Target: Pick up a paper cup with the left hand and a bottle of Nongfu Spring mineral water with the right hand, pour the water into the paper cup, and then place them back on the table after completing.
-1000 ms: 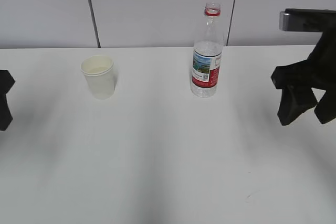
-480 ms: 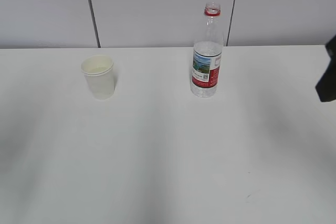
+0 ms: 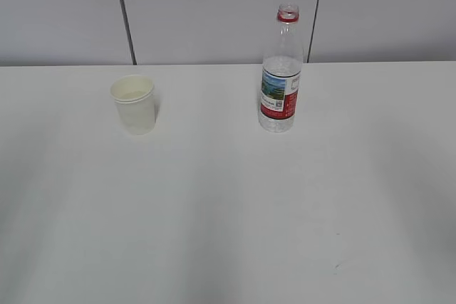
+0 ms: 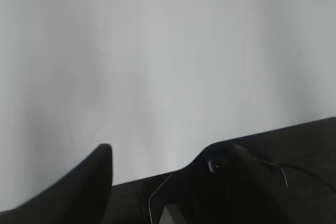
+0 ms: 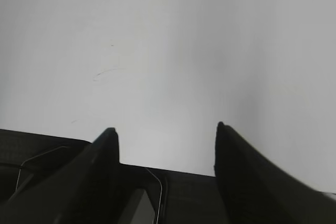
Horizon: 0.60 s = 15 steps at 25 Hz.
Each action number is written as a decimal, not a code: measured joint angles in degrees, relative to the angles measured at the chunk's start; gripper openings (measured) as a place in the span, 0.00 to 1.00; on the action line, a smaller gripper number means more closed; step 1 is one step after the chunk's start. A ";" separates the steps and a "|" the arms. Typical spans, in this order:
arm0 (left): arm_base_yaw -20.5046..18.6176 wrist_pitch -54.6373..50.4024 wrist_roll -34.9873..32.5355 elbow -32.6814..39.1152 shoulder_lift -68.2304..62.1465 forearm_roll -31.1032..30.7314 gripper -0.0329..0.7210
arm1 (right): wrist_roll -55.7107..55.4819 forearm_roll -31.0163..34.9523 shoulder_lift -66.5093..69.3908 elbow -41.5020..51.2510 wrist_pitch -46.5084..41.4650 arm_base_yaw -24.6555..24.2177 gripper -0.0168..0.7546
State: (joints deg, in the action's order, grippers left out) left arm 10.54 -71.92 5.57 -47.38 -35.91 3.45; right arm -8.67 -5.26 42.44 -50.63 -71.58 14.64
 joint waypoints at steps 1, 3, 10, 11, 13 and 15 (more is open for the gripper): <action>0.00 -0.06 -0.05 0.44 1.75 0.00 0.60 | 0.00 -0.09 -2.82 1.18 -0.11 0.00 0.58; 0.00 -0.28 -0.05 1.44 4.93 0.05 0.57 | 0.00 -0.49 -7.87 3.35 -0.27 0.00 0.58; 0.00 -0.61 -0.10 4.69 17.71 -0.24 0.51 | 0.00 -1.22 -24.21 12.06 -0.60 0.00 0.58; 0.00 -0.61 -0.10 5.45 19.81 -0.24 0.50 | 0.00 -1.22 -26.65 13.48 -0.63 0.00 0.58; 0.00 -0.82 -0.10 6.85 23.68 -0.24 0.49 | 0.00 -1.22 -31.50 15.78 -0.94 0.00 0.58; 0.00 -1.18 -0.10 7.96 27.73 -0.24 0.49 | 0.00 -1.22 -35.96 17.32 -1.04 0.00 0.58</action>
State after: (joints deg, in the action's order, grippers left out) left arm 10.54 -73.10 5.47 -39.41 -8.18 3.20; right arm -8.67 -6.48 6.48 -33.32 -72.63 14.64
